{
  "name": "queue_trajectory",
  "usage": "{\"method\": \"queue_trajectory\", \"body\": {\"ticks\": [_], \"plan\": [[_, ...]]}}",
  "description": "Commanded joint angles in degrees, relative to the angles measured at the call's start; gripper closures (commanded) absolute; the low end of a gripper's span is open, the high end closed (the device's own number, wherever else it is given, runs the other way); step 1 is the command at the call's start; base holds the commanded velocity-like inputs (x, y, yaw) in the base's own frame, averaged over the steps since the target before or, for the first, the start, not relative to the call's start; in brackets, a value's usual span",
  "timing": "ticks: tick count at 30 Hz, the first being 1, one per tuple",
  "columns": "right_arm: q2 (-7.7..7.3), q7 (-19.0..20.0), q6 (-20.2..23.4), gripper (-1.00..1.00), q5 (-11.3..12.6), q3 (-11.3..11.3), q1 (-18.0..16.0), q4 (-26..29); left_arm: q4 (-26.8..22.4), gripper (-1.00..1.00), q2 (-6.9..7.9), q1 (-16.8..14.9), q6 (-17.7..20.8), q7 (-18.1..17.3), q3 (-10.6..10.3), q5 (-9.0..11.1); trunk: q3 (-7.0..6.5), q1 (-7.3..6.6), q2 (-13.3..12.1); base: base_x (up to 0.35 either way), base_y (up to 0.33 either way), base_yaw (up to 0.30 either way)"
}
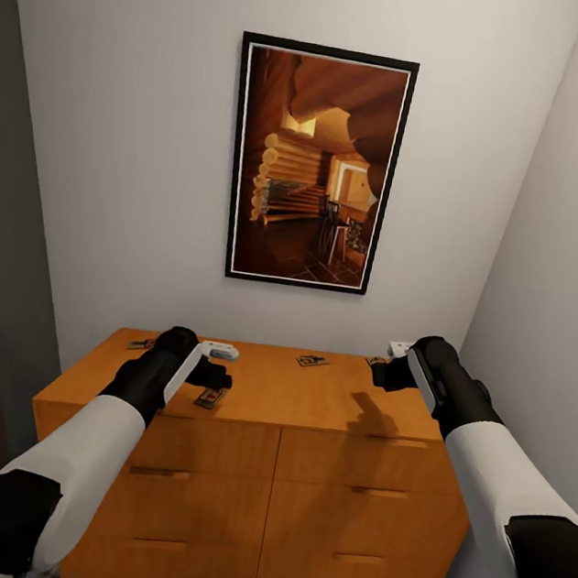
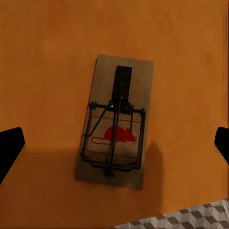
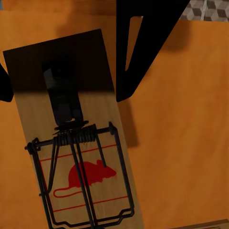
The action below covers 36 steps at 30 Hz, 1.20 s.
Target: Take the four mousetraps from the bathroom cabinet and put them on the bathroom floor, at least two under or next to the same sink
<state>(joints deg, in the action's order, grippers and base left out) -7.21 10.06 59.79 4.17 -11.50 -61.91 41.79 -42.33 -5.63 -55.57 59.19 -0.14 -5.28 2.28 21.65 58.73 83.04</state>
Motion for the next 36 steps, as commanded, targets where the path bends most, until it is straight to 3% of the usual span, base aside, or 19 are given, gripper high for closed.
{"method": "queue_trajectory", "body": {"ticks": [1, 12, 36], "plan": [[-0.08, -0.2, 0.2, 1.0, 0.5, -0.3, -0.1, 0.1, 0.4, -1.0, -0.02, -0.4, 0.2, 0.1, -0.1, 0.2, 0.07, 0.0, 0.0, 0.0, 0.0, 0.0], [-0.08, -0.2, 0.2, 1.0, 0.5, -0.3, -0.1, 0.1, 5.3, -1.0, -0.24, -3.4, 0.2, 0.1, -0.1, 0.3, 0.07, 0.0, 0.0, 0.0, 0.0, 0.0], [-0.08, -0.2, 0.2, 1.0, 0.5, -0.3, -0.1, 0.1, 10.5, -1.0, -0.2, -3.8, 0.2, 0.1, -0.1, 0.2, 0.07, 0.0, 0.0, 0.0, 0.0, 0.0]]}}
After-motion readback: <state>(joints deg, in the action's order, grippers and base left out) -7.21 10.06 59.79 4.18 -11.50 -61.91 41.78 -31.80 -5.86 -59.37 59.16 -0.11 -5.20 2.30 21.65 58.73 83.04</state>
